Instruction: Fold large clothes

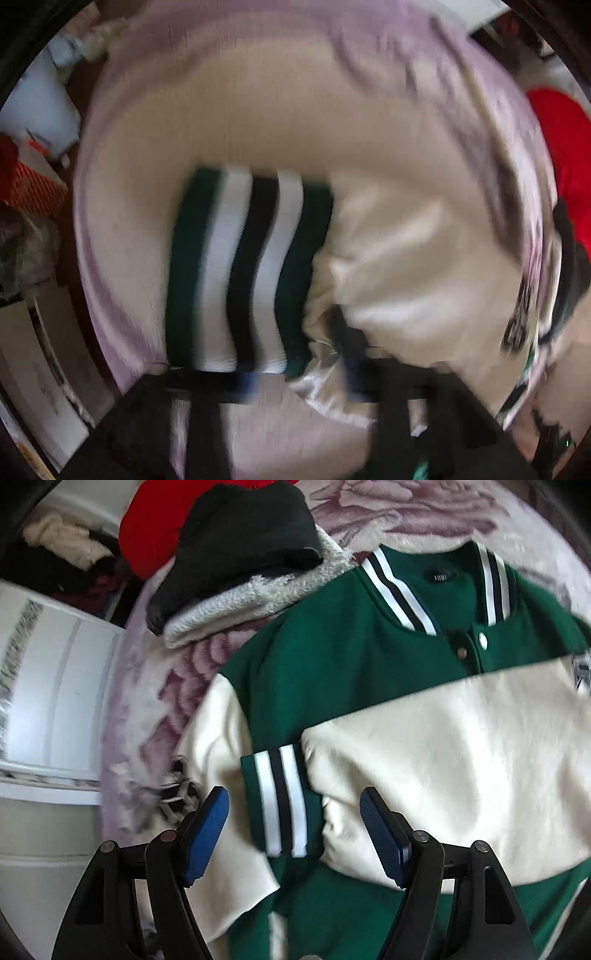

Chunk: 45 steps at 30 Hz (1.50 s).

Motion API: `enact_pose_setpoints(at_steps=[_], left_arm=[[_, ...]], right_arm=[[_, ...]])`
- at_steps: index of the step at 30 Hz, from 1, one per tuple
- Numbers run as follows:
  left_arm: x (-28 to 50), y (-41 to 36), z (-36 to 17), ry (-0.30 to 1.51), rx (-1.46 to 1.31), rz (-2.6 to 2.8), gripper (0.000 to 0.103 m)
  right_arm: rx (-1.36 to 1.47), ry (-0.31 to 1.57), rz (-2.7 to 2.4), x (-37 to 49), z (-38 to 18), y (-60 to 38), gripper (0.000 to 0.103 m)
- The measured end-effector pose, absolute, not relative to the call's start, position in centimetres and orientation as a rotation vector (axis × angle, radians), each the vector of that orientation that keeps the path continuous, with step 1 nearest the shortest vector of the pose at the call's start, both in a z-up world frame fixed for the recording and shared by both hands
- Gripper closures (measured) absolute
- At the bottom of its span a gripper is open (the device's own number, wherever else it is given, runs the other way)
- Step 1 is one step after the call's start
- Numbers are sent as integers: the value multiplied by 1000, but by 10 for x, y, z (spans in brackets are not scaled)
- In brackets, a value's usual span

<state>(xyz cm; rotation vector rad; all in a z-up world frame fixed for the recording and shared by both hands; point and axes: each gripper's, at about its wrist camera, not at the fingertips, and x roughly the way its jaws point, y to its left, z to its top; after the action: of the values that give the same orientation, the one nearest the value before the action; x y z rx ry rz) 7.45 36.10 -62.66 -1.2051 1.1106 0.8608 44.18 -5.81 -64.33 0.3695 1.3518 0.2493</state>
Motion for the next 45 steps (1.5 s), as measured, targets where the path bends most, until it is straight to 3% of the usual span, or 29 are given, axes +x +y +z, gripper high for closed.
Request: enact_pose_setpoints(at_steps=[7,8,9,10,16,18,20,22,24,27,30,31,39,42,45], left_arm=[[135,464,-569,900,-941,880,87],[143,472,-568,897,-911,864,87],[153,475,-566,899,-893,845,87],[160,480,-564,913,-864,827,86],[172,495,-588,1016,-842,747,80],[166,498,-604,1042,-919,710,78],[158,497,-622,1074,-1002,669,70],[151,494,-641,1081,-1107,612,53],[144,493,-647,1026,-1173,596,51],[139,498,-647,928,-1251,629,53],[140,506,-634,850,-1246,711,83],[144,508,-628,834,-1235,722,86],[191,502,-528,715,-961,731,89],[208,490,-476,660,-858,695,89],[219,472,-435,617,-747,655,89]], right_arm=[[69,1445,177,460,-667,4,28],[19,1451,156,462,-675,13,35],[-18,1444,130,462,-679,20,79],[-45,1432,101,464,-683,26,89],[-119,1345,112,476,-678,66,90],[-145,1373,132,480,-688,71,88],[-127,1416,181,483,-698,64,79],[-16,1426,248,482,-693,43,61],[150,1440,306,477,-683,12,29],[311,1438,302,461,-671,-31,29],[349,1433,237,441,-663,-62,29],[346,1427,211,434,-663,-75,29],[300,1370,129,440,-675,-85,29],[241,1476,170,457,-710,-56,27],[237,1458,192,462,-705,-57,27]])
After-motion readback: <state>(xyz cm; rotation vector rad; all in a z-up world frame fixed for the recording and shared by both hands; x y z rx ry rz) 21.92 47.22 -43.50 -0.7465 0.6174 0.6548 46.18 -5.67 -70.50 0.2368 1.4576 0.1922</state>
